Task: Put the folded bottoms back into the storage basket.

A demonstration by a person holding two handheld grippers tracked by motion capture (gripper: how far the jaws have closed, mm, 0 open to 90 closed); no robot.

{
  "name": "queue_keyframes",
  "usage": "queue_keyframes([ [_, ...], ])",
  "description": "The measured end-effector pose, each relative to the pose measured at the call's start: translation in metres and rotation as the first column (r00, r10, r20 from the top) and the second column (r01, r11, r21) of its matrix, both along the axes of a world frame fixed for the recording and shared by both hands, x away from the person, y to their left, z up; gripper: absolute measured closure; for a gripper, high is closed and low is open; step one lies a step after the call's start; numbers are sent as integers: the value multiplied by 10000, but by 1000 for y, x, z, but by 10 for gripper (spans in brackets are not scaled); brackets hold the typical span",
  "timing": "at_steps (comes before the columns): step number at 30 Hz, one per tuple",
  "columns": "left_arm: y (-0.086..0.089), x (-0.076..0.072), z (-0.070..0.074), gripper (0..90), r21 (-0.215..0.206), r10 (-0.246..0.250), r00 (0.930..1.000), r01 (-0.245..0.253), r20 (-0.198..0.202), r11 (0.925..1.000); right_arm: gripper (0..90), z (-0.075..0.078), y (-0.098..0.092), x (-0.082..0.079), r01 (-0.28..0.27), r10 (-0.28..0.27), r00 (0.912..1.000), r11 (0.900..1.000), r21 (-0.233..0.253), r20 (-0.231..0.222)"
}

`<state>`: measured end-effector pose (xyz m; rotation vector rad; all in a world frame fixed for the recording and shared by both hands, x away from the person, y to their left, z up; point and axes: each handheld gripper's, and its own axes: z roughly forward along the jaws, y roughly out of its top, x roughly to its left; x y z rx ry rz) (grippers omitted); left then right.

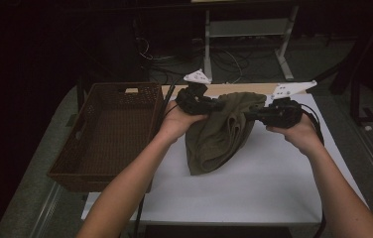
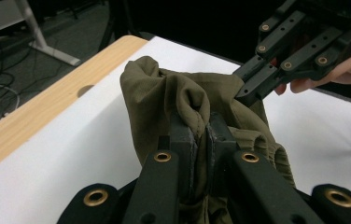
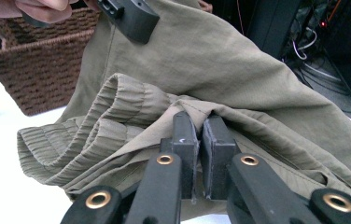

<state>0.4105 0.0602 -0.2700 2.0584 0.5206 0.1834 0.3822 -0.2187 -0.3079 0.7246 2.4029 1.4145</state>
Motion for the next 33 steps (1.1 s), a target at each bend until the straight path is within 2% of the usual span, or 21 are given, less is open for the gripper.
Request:
queue_keyframes([
  [19,61,14,50,840,-536,1037,9944,-1046,-181,9931,846,47,47,33,-661,657,9978,9973,327,112],
  [27,87,17,78,840,-550,1344,9909,-1336,95,9895,846,65,69,46,-894,889,9960,9942,598,125],
  [33,111,17,90,840,-460,1649,9861,-1638,200,9854,846,76,90,55,-1149,1143,9934,9907,730,122],
])
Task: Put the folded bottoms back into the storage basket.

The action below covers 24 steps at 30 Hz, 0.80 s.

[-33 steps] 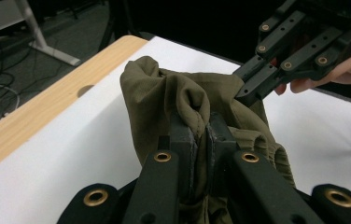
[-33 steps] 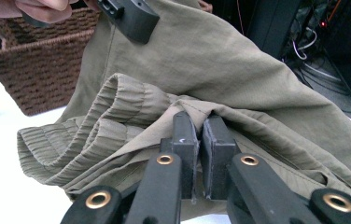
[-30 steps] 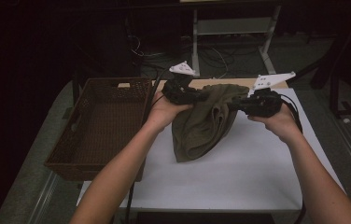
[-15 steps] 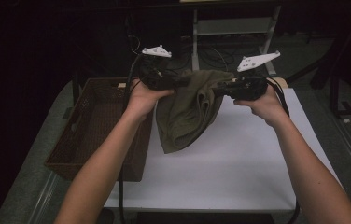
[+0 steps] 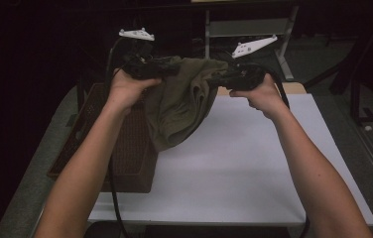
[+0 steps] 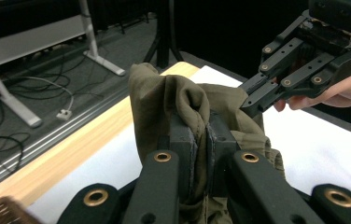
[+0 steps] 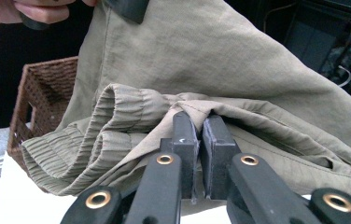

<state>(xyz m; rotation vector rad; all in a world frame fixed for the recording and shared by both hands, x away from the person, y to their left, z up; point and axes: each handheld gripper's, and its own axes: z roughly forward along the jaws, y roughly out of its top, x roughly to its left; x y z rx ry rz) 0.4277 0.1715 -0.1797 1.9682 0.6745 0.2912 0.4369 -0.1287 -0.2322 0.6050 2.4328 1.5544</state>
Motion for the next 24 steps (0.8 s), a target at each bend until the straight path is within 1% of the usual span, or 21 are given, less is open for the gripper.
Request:
queue_keyframes([
  [2,12,0,2,840,-24,144,9999,-144,10,9999,847,3,8,1,-144,144,9999,9999,14,25],
  [7,34,-1,4,840,-46,435,9991,-435,-26,9990,846,9,30,2,-474,476,9987,9988,-109,161],
  [12,58,-3,3,840,-80,710,9975,-710,-22,9974,847,11,50,3,-727,728,9973,9973,-68,105],
  [19,89,-4,-1,840,53,1231,9923,-1231,-92,9924,846,10,77,5,-1052,1053,9944,9943,-157,25],
  [24,110,-5,-5,840,194,1636,9864,-1633,-174,9864,846,6,95,3,-1315,1316,9913,9911,-208,-7],
])
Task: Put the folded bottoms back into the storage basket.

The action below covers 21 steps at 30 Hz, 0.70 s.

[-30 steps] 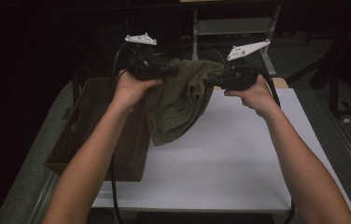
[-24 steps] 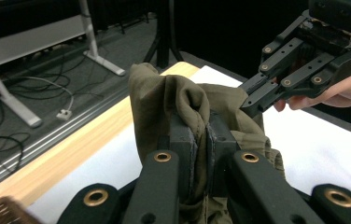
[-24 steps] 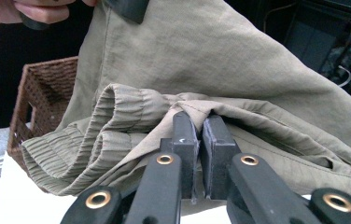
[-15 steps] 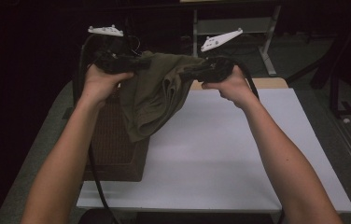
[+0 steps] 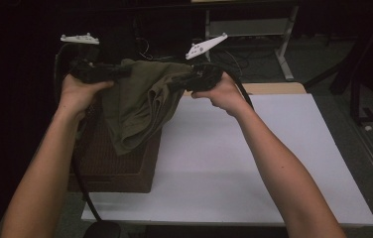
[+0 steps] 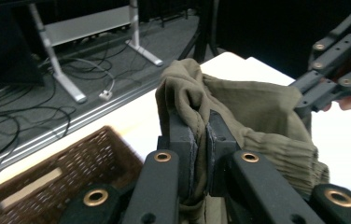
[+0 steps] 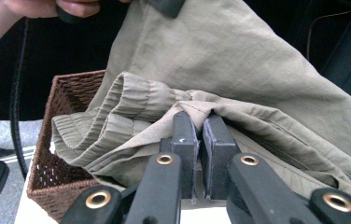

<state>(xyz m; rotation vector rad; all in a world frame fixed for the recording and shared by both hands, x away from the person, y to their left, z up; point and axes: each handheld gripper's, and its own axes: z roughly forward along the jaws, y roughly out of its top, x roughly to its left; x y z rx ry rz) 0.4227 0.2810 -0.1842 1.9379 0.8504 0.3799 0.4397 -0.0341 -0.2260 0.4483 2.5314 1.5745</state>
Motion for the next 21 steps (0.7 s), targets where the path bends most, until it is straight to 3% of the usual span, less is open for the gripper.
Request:
queue_keyframes([
  [11,43,1,-17,840,269,982,9946,-973,-324,9949,846,-12,35,2,-417,413,9989,9990,-163,-222],
  [14,55,4,-24,840,498,1370,9895,-1348,-451,9896,846,-16,45,2,-552,547,9979,9984,-138,-346],
  [21,83,6,-41,841,570,2160,9730,-2118,-812,9757,846,-28,70,0,-886,869,9946,9957,-281,-561],
])
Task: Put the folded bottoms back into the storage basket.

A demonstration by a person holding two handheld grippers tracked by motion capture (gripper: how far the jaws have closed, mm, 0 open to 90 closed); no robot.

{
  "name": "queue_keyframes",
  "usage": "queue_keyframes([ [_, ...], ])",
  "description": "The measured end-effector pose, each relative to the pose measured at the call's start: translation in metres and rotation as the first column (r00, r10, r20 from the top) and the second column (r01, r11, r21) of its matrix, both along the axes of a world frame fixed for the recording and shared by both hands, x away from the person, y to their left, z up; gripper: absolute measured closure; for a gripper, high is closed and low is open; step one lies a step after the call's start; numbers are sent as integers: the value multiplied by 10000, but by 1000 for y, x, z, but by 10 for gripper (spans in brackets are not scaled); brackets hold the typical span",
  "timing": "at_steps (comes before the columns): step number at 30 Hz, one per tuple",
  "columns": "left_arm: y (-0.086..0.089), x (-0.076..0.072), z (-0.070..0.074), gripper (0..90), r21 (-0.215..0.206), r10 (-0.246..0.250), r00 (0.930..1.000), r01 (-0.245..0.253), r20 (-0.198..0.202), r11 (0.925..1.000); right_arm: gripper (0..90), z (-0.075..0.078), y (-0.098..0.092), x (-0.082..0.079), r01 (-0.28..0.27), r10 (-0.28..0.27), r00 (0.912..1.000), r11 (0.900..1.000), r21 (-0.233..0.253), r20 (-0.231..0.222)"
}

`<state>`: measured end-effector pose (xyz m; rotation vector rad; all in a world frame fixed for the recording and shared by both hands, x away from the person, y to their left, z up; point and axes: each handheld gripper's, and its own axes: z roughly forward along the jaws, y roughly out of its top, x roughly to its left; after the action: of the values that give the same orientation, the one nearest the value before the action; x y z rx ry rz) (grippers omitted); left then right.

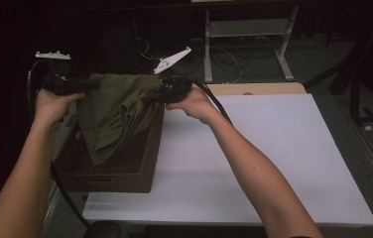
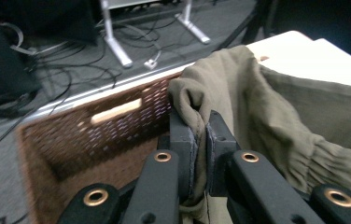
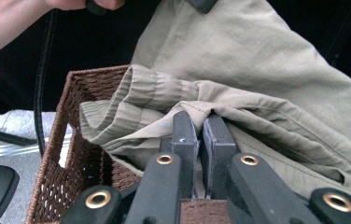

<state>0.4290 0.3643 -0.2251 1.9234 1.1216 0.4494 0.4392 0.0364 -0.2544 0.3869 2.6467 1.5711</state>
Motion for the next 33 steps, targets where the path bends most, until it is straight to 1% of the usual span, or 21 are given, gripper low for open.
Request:
queue_keyframes([
  [4,11,0,-9,841,325,412,9990,-406,-162,9986,846,-7,13,-1,-171,170,9999,9997,-175,-30],
  [7,17,-1,-15,841,690,652,9975,-633,-269,9956,846,-13,20,-2,-303,300,9995,9993,-225,-102],
  [9,21,0,-20,841,840,828,9958,-793,-385,9933,846,-17,24,-2,-366,360,9992,9989,-310,-173],
  [11,25,1,-24,841,940,983,9940,-935,-474,9912,846,-21,28,-2,-388,378,9989,9985,-380,-259],
  [16,32,3,-36,842,1003,1388,9881,-1318,-662,9862,846,-31,36,-3,-538,518,9980,9968,-587,-354],
  [18,33,5,-41,842,1189,1559,9853,-1470,-699,9820,846,-35,39,-3,-567,540,9978,9958,-715,-391],
  [20,34,5,-46,842,1365,1801,9811,-1693,-706,9761,846,-39,42,-4,-612,577,9974,9944,-859,-426],
  [21,35,6,-48,842,1422,1866,9798,-1752,-714,9742,846,-42,44,-5,-642,609,9974,9937,-918,-387],
  [25,35,9,-55,843,1727,2099,9744,-1939,-799,9657,846,-51,47,-7,-735,681,9962,9920,-1023,-550],
  [26,34,10,-56,843,1840,2160,9728,-1978,-841,9628,846,-53,48,-7,-770,713,9959,9914,-1058,-564],
  [27,33,11,-58,843,2080,2263,9704,-2049,-846,9564,846,-56,48,-8,-782,718,9956,9907,-1110,-604],
  [29,32,13,-60,844,2231,2308,9687,-2061,-910,9528,846,-60,49,-9,-823,756,9952,9900,-1149,-621],
  [30,31,14,-61,843,2358,2382,9666,-2108,-943,9487,846,-63,49,-10,-833,758,9948,9897,-1161,-679],
  [31,30,15,-62,844,2481,2405,9660,-2111,-945,9455,845,-65,49,-10,-847,765,9943,9898,-1149,-742],
  [33,28,18,-65,843,2540,2443,9644,-2122,-1018,9436,845,-69,50,-11,-903,808,9932,9890,-1169,-837],
])
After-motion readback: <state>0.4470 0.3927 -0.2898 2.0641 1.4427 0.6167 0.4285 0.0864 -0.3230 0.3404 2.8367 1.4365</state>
